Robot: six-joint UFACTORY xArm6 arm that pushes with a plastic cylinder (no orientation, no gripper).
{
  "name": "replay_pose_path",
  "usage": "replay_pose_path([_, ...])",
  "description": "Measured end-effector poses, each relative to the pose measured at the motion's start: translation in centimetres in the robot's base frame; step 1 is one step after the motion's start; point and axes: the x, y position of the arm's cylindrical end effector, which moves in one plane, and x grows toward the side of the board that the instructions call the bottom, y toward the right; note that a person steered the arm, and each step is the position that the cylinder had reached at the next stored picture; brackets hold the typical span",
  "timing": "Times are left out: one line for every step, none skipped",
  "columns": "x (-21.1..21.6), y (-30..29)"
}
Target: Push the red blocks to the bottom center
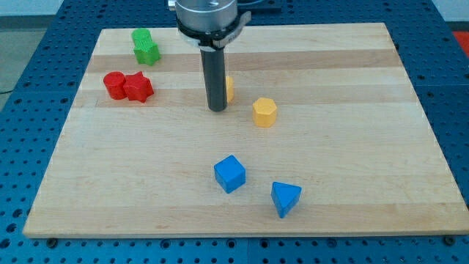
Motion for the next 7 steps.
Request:
replay_pose_path([3.9, -6.8])
replay_pose_path([2.6, -16.5])
replay_pose_path([-3.4, -24.2])
replay_pose_path([-6.7, -21.6])
replay_pose_path([-3.7, -14.8])
replay_pose_path([-0.2, -7.7])
replay_pose_path([2.5, -4.2])
